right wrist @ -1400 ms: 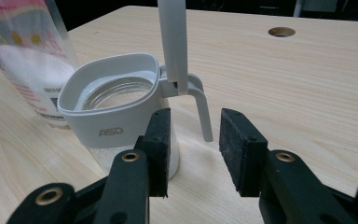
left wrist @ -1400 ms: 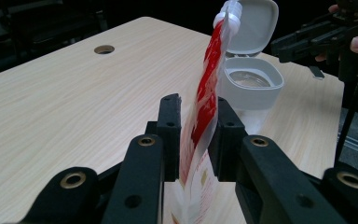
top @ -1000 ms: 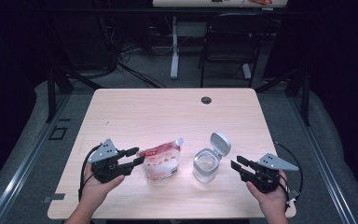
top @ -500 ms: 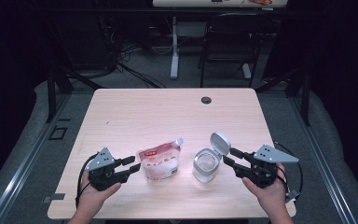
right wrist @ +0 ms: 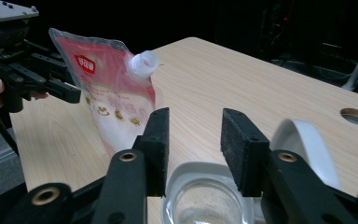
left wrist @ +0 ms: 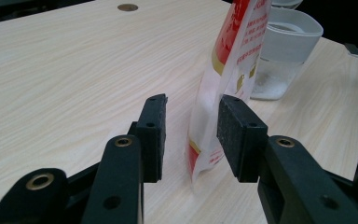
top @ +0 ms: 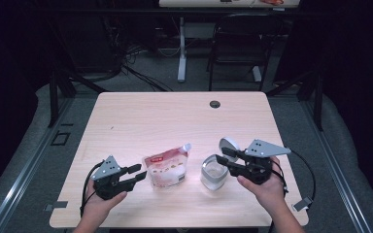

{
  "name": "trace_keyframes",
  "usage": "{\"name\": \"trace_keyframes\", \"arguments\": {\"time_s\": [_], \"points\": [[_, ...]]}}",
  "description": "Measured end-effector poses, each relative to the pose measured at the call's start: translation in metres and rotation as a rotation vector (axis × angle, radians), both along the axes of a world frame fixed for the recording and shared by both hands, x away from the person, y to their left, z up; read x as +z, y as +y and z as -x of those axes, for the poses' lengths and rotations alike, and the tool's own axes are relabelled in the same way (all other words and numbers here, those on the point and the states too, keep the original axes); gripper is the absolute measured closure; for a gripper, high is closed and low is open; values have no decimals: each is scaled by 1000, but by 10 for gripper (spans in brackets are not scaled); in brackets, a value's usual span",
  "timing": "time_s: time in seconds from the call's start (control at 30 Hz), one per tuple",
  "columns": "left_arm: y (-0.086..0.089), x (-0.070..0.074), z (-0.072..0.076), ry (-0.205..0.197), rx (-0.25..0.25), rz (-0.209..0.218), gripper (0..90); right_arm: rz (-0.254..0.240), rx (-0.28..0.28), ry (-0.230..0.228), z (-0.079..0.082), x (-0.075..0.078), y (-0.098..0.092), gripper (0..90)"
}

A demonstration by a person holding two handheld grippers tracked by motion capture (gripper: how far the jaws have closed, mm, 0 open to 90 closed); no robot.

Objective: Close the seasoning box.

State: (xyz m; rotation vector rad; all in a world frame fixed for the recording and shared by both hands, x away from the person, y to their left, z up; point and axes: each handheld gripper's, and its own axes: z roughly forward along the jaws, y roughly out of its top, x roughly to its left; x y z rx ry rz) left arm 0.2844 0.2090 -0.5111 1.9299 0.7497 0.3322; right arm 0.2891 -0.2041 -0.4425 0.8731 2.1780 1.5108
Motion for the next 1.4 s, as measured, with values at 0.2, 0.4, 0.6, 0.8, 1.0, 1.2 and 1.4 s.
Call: {"name": "trace_keyframes", "arguments": {"time_s": [0.2, 0.4, 0.6, 0.8, 1.0, 1.2, 1.4], "points": [[1, -3, -2, 11, -3, 16, 616, 23, 28, -12, -10, 7, 18, 571], [0, -5, -1, 27, -5, 26, 615, 61, 74, -42, -19, 16, 38, 597], [-1, -7, -1, 29, -7, 27, 620, 37, 127, -7, -27, 17, 50, 639], [-1, -8, -1, 35, -17, 24, 610, 23, 144, -12, -32, 16, 60, 633], [-2, -8, -1, 13, -4, 17, 634, 25, 173, -9, -37, 15, 73, 610], [-3, -9, -1, 17, -6, 35, 616, 10, 167, 1, -42, 14, 77, 567], [-3, -7, 0, 24, -21, 44, 589, -7, 160, 5, -46, 13, 77, 525]]}}
